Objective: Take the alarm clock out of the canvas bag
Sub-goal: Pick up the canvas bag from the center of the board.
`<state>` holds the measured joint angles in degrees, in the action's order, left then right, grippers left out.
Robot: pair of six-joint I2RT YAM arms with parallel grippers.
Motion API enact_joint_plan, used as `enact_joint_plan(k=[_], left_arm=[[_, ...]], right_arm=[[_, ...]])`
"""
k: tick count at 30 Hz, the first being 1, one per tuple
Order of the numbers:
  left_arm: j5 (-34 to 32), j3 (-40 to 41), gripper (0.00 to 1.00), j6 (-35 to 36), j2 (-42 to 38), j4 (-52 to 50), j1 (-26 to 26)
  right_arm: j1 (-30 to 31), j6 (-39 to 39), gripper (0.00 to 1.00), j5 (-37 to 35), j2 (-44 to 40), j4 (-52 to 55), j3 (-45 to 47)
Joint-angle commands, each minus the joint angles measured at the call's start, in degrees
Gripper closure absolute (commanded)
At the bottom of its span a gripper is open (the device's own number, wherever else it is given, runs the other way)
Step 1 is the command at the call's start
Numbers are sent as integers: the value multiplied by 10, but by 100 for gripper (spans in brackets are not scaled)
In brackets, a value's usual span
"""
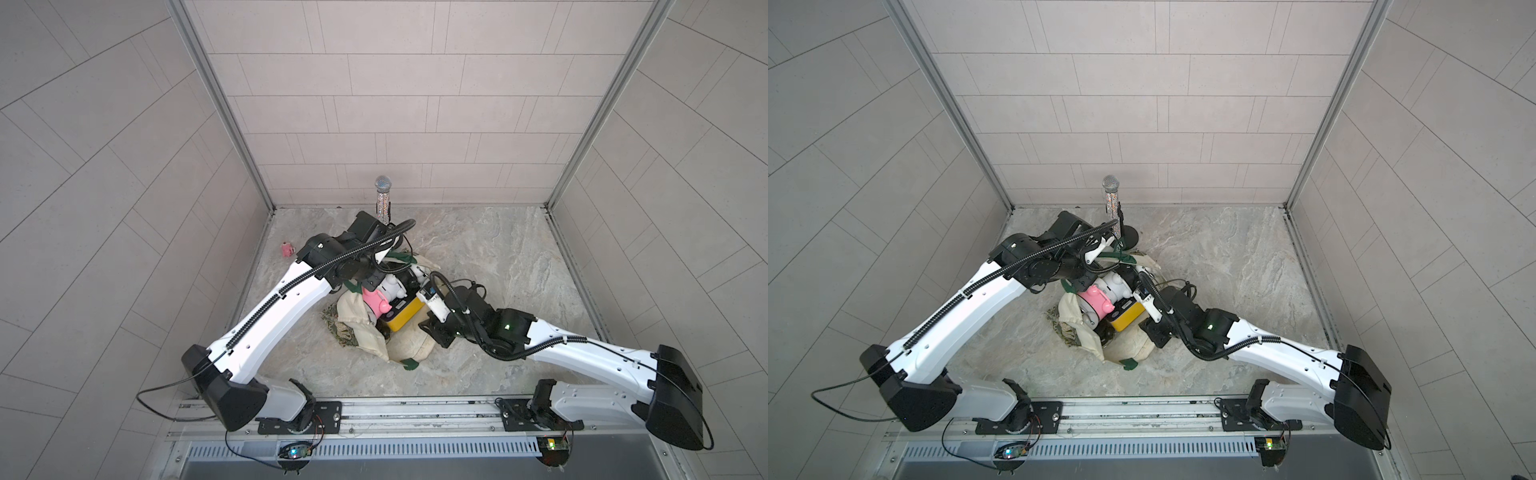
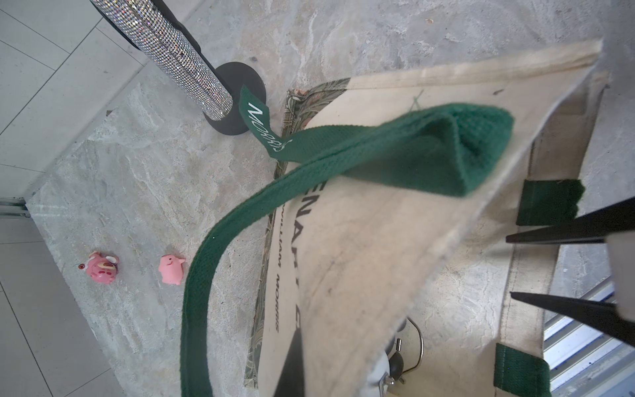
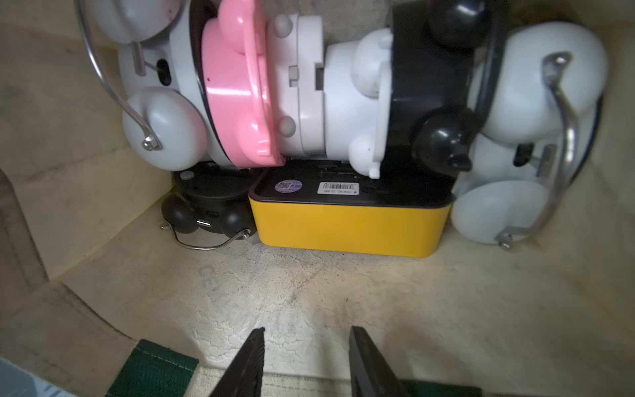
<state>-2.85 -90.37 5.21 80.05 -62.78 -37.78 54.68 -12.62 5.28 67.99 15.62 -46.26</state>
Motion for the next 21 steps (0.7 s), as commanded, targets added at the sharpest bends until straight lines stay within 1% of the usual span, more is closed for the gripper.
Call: enact_joint_plan(k=[1, 4, 8, 12, 15, 19, 21], left_arm=[[-7, -9, 100, -6, -29, 56, 5], [1, -8, 100, -17, -25, 55, 18], [32, -3, 100, -32, -24, 55, 45], [67, -2, 100, -39, -25, 49, 65], [74, 2, 100, -37, -27, 48, 66], [84, 2, 100, -35, -28, 42, 66], [87, 2, 100, -35, -26, 40, 67]], right_arm=[[20, 89, 58, -43, 22, -21, -15], [36, 135, 60, -57, 41, -21, -13], [56, 196, 61, -87, 72, -4, -14], [60, 221, 62, -114, 100, 1, -15], [68, 255, 63, -141, 109, -13, -12], [73, 327, 59, -182, 102, -45, -13], [73, 358, 54, -194, 97, -60, -16]])
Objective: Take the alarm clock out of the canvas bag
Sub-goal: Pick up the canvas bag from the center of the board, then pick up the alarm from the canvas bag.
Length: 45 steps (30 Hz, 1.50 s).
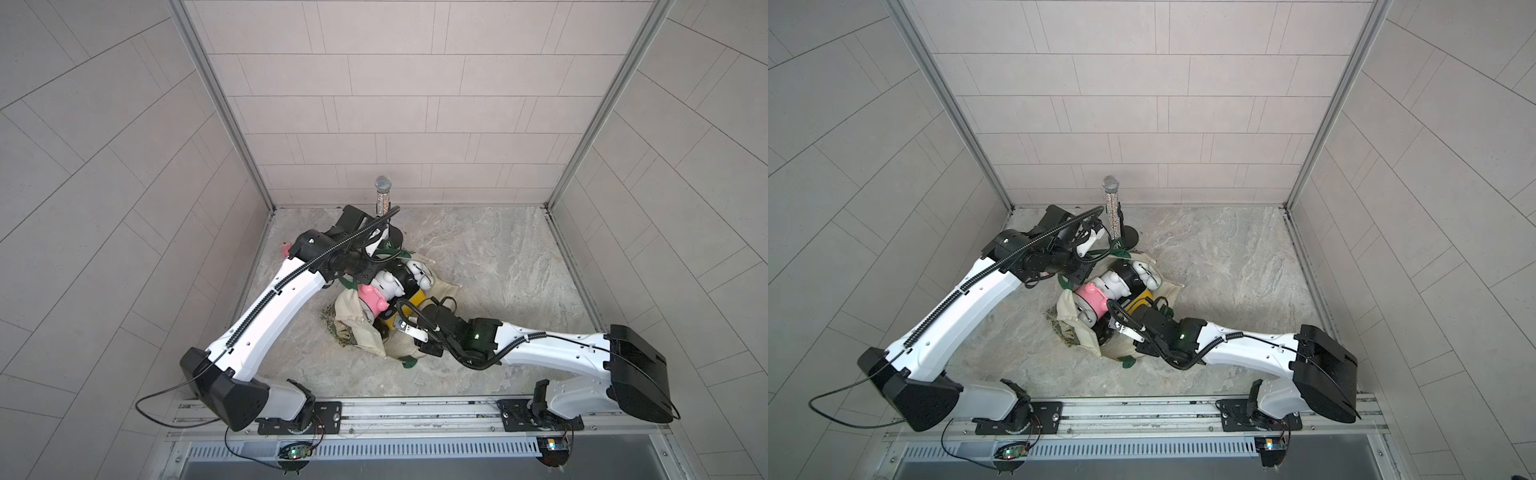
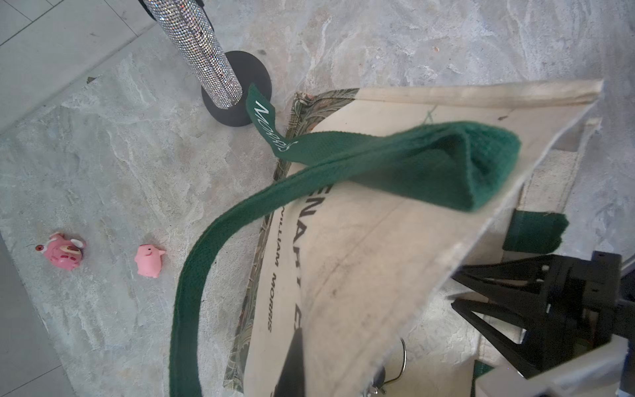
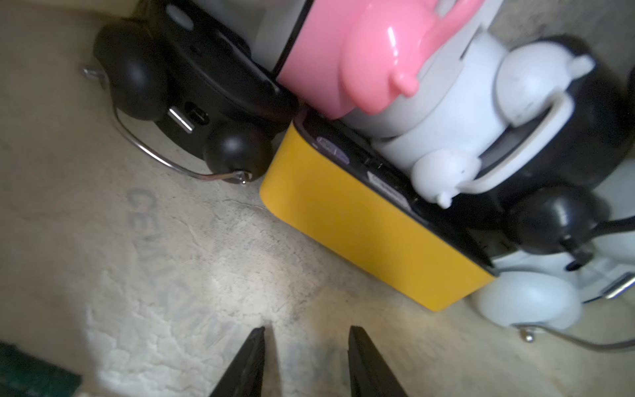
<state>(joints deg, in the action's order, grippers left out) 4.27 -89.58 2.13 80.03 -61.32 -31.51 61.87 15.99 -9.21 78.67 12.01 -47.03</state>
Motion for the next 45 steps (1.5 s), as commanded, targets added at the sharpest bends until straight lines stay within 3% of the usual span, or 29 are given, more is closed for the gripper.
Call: enact_joint_plan(k=[1, 3, 11, 20, 26, 45], left_arm=[[19, -6, 100, -5, -27, 24, 4], [23, -6, 100, -5, -27, 24, 4], [32, -6, 100, -17, -32, 14, 4], [45, 4, 100, -27, -44, 16, 4], [45, 12, 100, -32, -54, 21, 4], [50, 7, 100, -57, -51, 29, 16]], right_arm=[[0, 87, 48, -51, -10, -27, -14], [1, 106, 42, -48, -11, -23, -27], [-1, 269, 34, -22, -2, -63, -13], [-14, 366, 29, -54, 36, -102, -23], [-29, 374, 25, 0, 44, -102, -28], [-41, 443, 31, -8, 140, -197, -10]])
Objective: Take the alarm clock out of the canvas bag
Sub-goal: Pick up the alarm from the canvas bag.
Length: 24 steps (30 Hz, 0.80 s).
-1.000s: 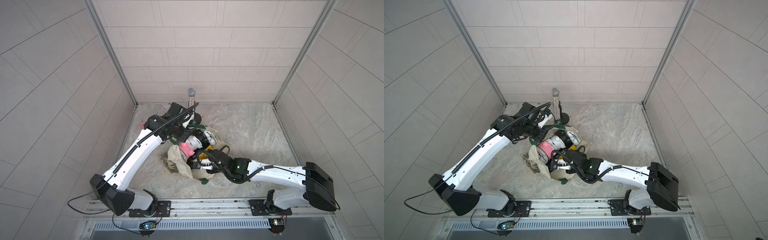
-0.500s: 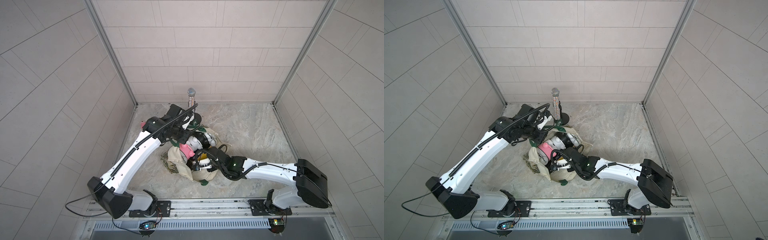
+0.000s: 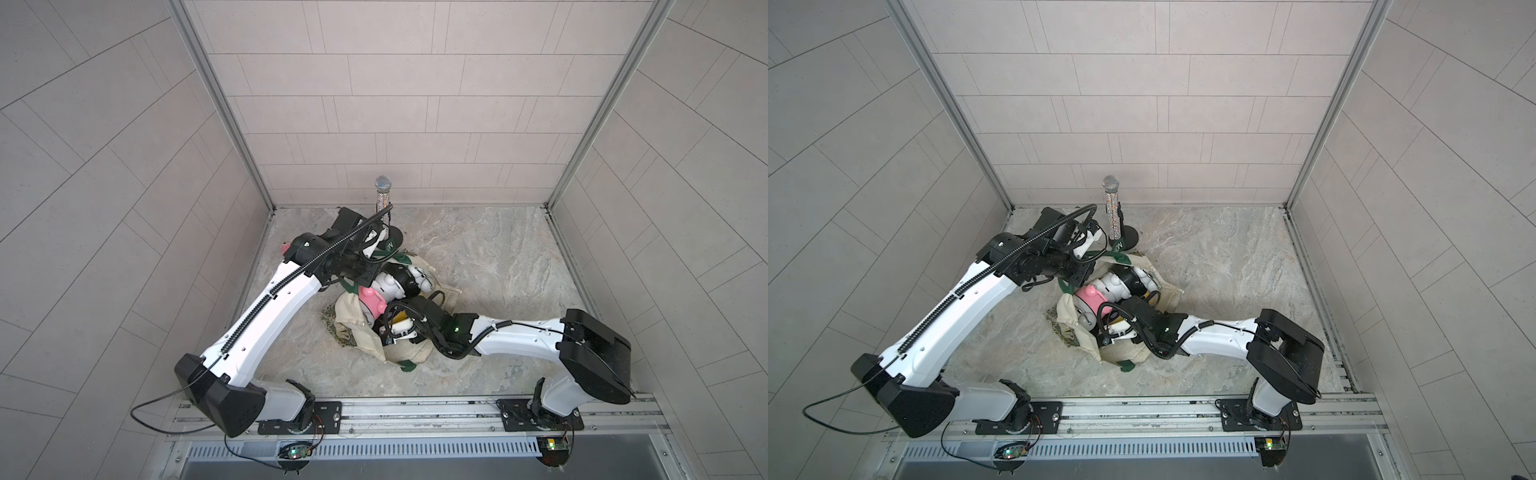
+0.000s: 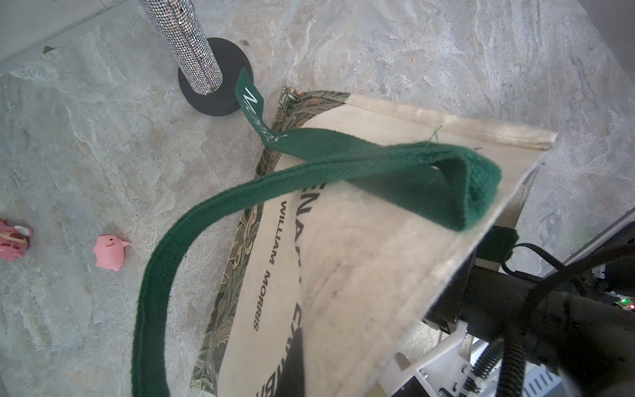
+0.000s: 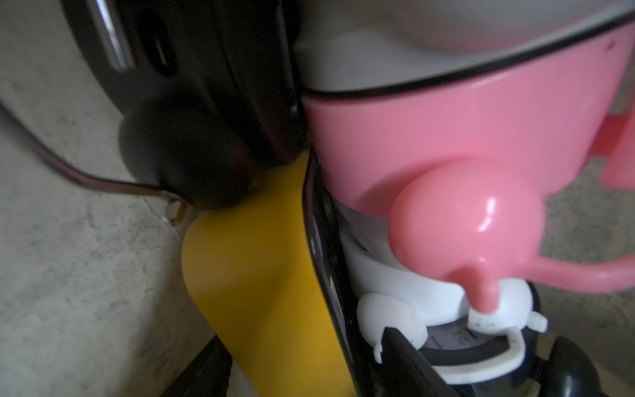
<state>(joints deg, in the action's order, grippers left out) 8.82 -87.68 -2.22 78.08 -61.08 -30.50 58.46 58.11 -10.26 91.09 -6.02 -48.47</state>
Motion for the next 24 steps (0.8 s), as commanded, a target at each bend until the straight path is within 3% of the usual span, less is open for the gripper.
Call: enact_joint_plan(k=[1, 8, 15, 24], left_arm=[[5, -13, 100, -14, -32, 26, 6], [6, -14, 100, -16, -29, 24, 11], [-2, -15, 100, -29, -29, 30, 13], [-21, -13, 100, -49, -27, 41, 19]], right_arm=[[-8, 23, 33, 2, 23, -21, 3], [-21, 39, 43, 15, 56, -41, -13], [-21, 47, 67, 16, 63, 0, -35], [-20, 38, 75, 25, 10, 40, -38]])
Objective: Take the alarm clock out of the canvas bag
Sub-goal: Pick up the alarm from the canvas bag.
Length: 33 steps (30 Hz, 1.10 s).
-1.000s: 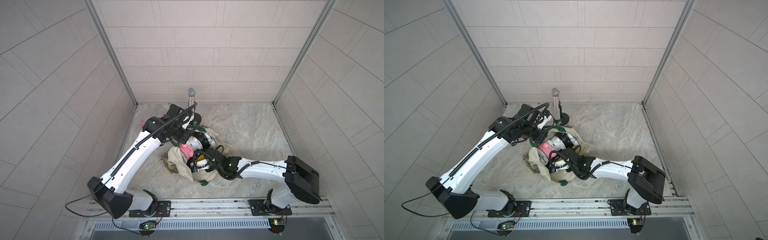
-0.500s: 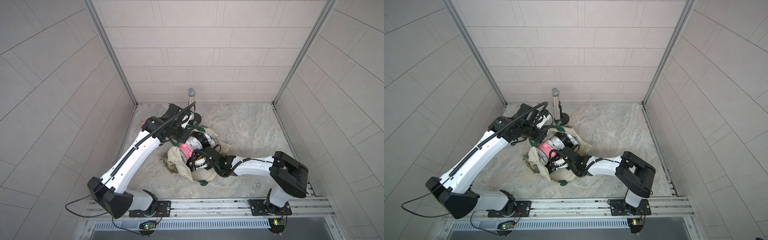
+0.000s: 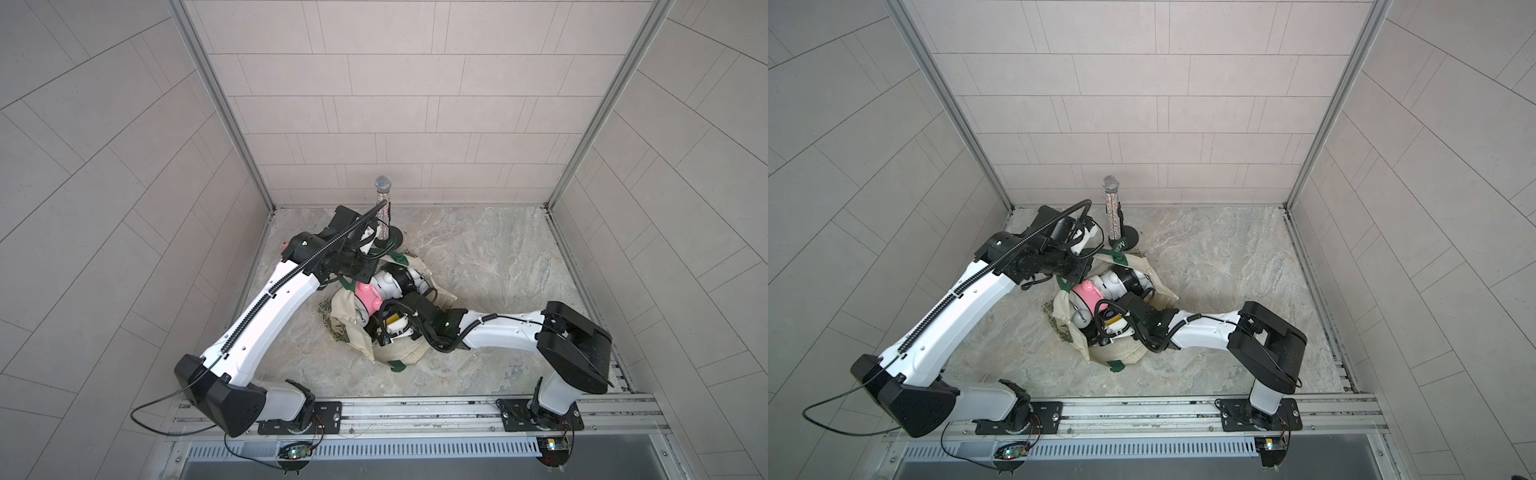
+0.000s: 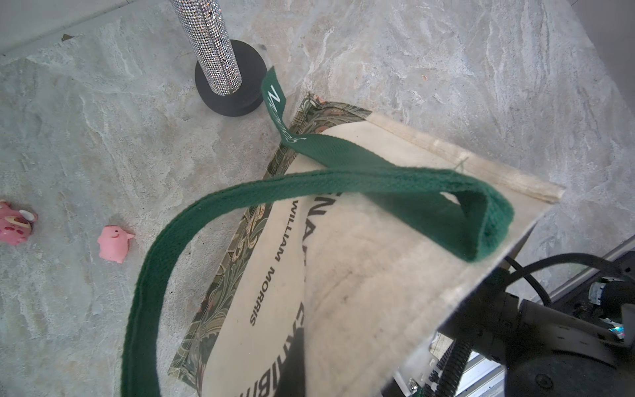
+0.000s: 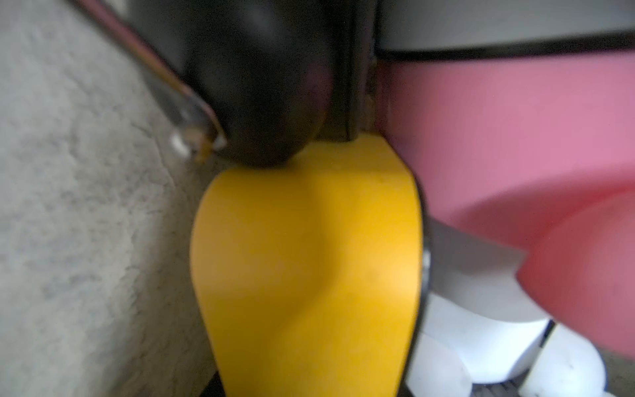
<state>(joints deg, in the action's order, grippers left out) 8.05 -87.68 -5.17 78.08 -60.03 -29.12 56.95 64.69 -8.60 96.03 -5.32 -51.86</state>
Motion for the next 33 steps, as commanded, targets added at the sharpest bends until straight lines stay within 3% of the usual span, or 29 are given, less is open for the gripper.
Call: enact_joint_plan(k=[1, 8, 14, 33], left_arm=[[-20, -12, 100, -22, -28, 31, 7], [-66, -7, 100, -39, -31, 50, 13], [-69, -4, 100, -40, -31, 62, 17], [35, 40, 100, 29, -53, 109, 18]], right_arm=[[-5, -29, 76, 10, -47, 38, -4], [10, -51, 80, -15, -84, 92, -22], [17, -60, 80, -6, -128, 108, -12], [20, -114, 81, -12, -163, 203, -79]])
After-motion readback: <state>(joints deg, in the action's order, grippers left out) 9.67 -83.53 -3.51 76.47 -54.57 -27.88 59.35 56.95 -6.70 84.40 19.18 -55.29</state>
